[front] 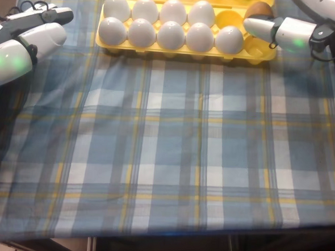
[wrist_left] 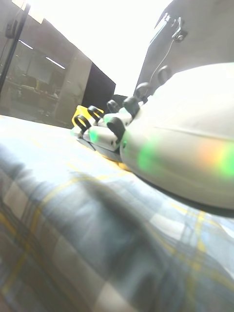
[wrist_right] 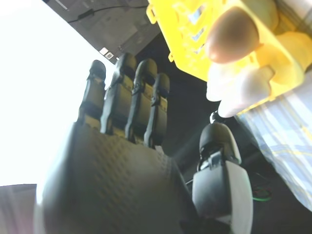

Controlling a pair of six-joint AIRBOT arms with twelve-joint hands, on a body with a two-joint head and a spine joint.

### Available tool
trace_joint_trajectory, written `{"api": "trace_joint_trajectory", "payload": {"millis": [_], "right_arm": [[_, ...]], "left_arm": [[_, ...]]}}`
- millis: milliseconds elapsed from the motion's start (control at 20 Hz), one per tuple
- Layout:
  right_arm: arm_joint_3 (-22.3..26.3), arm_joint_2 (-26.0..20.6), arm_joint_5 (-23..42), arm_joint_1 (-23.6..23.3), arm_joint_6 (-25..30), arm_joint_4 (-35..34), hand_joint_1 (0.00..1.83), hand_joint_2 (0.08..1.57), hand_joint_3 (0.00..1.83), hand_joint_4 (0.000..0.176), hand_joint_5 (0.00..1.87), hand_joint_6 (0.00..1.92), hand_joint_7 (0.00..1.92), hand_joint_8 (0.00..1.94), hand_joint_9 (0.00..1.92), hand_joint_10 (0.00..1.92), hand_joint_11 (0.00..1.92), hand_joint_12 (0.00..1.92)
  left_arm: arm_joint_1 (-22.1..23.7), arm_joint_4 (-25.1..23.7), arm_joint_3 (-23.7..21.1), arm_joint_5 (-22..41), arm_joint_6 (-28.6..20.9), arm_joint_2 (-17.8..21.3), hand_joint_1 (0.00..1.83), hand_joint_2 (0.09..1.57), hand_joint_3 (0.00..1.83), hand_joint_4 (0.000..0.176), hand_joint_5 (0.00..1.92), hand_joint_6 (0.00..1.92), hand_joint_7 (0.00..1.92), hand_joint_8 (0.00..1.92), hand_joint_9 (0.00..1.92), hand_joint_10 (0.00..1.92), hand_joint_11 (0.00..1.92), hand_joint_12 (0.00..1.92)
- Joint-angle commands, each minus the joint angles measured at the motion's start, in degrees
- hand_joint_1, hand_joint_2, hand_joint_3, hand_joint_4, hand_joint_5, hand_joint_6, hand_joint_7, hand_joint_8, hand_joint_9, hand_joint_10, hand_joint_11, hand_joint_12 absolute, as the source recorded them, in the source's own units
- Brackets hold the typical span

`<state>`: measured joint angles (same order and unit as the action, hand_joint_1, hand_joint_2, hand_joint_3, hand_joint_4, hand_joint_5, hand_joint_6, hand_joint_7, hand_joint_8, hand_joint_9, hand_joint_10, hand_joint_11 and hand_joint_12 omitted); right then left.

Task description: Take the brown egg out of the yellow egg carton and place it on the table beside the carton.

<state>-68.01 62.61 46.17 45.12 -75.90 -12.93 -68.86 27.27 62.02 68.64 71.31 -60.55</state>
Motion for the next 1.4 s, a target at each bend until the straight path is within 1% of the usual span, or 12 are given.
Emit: {"api": "trace_joint_trajectory", "payload": {"millis": [0,150,200,600,800,1000,1050,1100,1150,1200,1250,1350], "right_arm": [[-0.54,0.11,5.50,-1.08,0.06,0.56,0.30,1.24,0.00,0.000,0.59,0.01,0.61,0.01,0.44,0.01,0.06,0.01],[-1.84,0.70,3.31,-1.28,0.06,0.88,0.38,1.25,0.00,0.000,0.66,0.01,0.72,0.01,0.50,0.01,0.08,0.02],[-2.26,0.81,2.59,-1.32,0.06,0.88,0.44,1.23,0.00,0.000,0.69,0.01,0.75,0.01,0.51,0.01,0.09,0.03],[-7.34,4.05,-1.30,-2.19,0.06,0.48,0.57,1.22,0.00,0.000,0.70,0.00,0.76,0.00,0.51,0.00,0.10,0.03],[-7.46,4.35,-1.44,-2.55,0.06,0.48,0.60,1.21,0.00,0.000,0.72,0.01,0.77,0.00,0.53,0.01,0.13,0.03],[-7.18,4.36,-1.43,-2.59,0.06,0.54,0.77,1.17,0.00,0.000,0.84,0.01,0.86,0.01,0.64,0.01,0.23,0.08],[-7.07,4.34,-1.40,-2.78,0.06,0.62,0.95,1.15,0.00,0.125,0.90,0.87,0.95,0.01,0.74,0.01,0.28,0.10],[-6.97,4.34,-1.36,-2.97,0.06,0.71,0.97,1.17,0.00,0.140,0.86,1.11,0.98,0.01,0.76,0.01,0.27,0.09],[-6.70,4.32,-1.19,-3.32,0.06,0.84,0.99,1.17,0.00,0.110,0.86,1.16,1.01,0.01,0.78,0.01,0.27,0.09],[-6.32,4.30,-0.89,-3.65,0.06,0.98,1.16,1.14,0.00,0.054,0.91,1.11,1.00,0.72,0.79,0.00,0.27,0.08],[-5.89,4.09,-0.54,-3.81,0.06,1.13,1.19,1.14,0.00,0.039,0.92,1.13,0.95,0.94,0.79,0.00,0.29,0.09],[-4.52,3.48,0.80,-3.91,0.06,1.56,1.19,1.15,0.00,0.037,0.92,1.14,0.94,1.00,0.80,0.00,0.30,0.09]], "left_arm": [[0.24,-1.04,0.22,7.21,-0.17,-0.12,0.12,1.28,0.00,0.004,0.50,0.00,0.24,0.00,0.04,0.00,0.00,0.00],[0.23,-0.93,0.17,7.16,-0.18,-0.20,0.12,1.28,0.00,0.007,0.49,0.00,0.24,0.00,0.04,0.00,0.00,0.00],[0.23,-0.90,0.16,7.18,-0.18,-0.21,0.12,1.28,0.00,0.000,0.49,0.00,0.24,0.00,0.03,0.00,0.00,0.00],[0.21,-0.83,0.33,7.45,-0.18,-0.48,0.13,1.28,0.00,0.003,0.49,0.00,0.23,0.00,0.03,0.00,0.00,0.00],[0.21,-0.76,0.32,7.46,-0.18,-0.48,0.10,1.28,0.00,0.014,0.47,0.00,0.21,0.00,0.03,0.00,0.00,0.00],[0.20,-0.69,0.32,7.47,-0.18,-0.48,0.09,1.28,0.00,0.004,0.47,0.00,0.21,0.00,0.02,0.00,0.00,0.00],[0.16,-0.62,0.30,7.47,-0.18,-0.48,0.11,1.28,0.00,0.000,0.48,0.00,0.22,0.00,0.03,0.00,0.00,0.00],[0.14,-0.57,0.30,7.47,-0.18,-0.48,0.10,1.28,0.00,0.001,0.48,0.00,0.22,0.00,0.03,0.00,0.00,0.00],[0.12,-0.56,0.28,7.44,-0.18,-0.48,0.10,1.28,0.00,0.002,0.48,0.00,0.22,0.00,0.03,0.00,0.00,0.00],[0.12,-0.55,0.27,7.44,-0.18,-0.48,0.10,1.28,0.00,0.006,0.48,0.00,0.22,0.00,0.03,0.00,0.00,0.00],[0.12,-0.55,0.27,7.44,-0.18,-0.48,0.10,1.28,0.00,0.004,0.48,0.00,0.22,0.00,0.02,0.00,0.00,0.00],[0.11,-0.53,0.27,7.42,-0.18,-0.48,0.10,1.28,0.00,0.008,0.49,0.00,0.23,0.00,0.02,0.00,0.00,0.00]]}}
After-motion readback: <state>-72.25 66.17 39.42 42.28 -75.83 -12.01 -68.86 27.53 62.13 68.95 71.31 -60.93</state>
